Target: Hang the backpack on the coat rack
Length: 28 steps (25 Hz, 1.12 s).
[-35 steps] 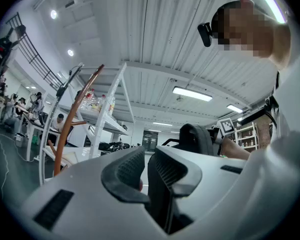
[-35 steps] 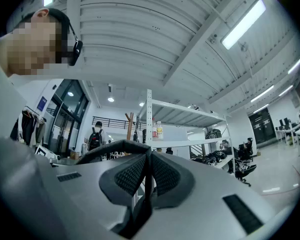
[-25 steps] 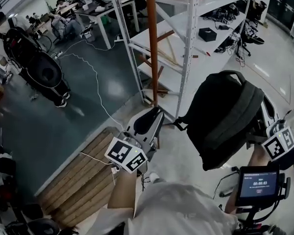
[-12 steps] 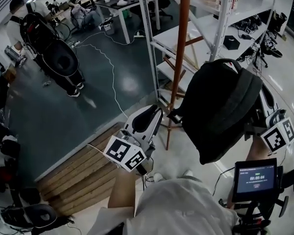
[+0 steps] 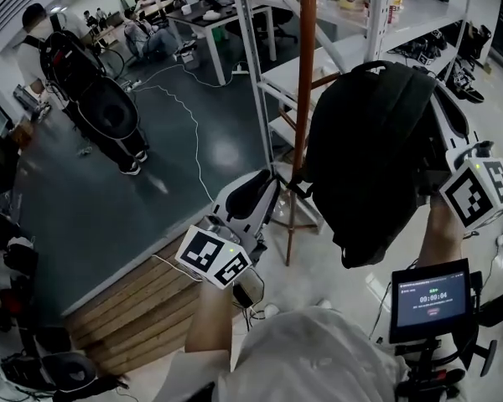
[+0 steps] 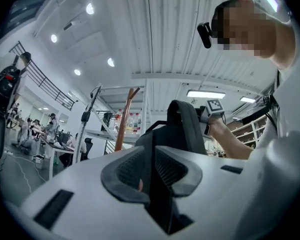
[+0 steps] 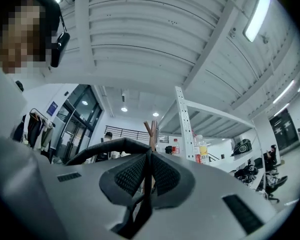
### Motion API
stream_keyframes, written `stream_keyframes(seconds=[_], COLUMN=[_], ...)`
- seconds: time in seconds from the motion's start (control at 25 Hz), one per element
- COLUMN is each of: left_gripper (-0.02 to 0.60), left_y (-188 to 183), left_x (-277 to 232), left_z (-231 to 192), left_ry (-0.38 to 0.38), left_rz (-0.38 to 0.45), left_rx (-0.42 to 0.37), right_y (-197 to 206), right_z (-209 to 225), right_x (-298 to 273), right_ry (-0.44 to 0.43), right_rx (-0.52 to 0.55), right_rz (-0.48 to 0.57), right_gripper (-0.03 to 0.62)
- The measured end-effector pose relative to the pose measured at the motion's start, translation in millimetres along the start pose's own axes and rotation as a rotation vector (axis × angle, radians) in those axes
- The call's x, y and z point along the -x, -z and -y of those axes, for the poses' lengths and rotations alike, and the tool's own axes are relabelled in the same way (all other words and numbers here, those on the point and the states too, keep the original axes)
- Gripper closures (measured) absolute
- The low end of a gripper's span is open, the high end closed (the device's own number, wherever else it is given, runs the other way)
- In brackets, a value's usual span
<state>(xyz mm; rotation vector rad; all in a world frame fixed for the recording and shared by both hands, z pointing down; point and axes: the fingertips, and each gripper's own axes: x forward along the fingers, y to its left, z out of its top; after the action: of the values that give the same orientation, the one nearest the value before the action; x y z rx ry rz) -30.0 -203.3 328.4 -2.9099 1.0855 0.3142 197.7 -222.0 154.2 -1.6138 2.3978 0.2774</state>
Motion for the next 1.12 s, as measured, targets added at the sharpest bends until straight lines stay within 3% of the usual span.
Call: stream_keyframes(seconds=[0.16, 0.44, 0.76, 1.12], left_gripper=[0.512, 0.512, 0.512, 0.511], left_y=[-22.1, -79.9, -129.5, -173.6], left_x=[-12.7, -40.1, -91.9, -130.1], left_z=[-1.4, -12.4, -34.7, -50.0], left_ry=[0.016, 0.010, -0.032, -0.041], left_rz=[0.023, 0.099, 0.142, 0.126], left_rx=[-0.033, -0.096, -0.227, -0.263], right_y=[-25.6, -80.3, -102.7, -133.9], right_z=[0.5, 0.5, -3.6, 11.3], right_x=[-16.3, -45.7, -123.0, -154.4], right_ry=[0.060, 0.246, 0.337, 0.431], right_rx=[0.069, 0.315, 0.549, 0.648], right_rz=[0.014, 0.043, 0.039, 0.011], right_gripper=[0.554, 0.553, 0.553, 0.551])
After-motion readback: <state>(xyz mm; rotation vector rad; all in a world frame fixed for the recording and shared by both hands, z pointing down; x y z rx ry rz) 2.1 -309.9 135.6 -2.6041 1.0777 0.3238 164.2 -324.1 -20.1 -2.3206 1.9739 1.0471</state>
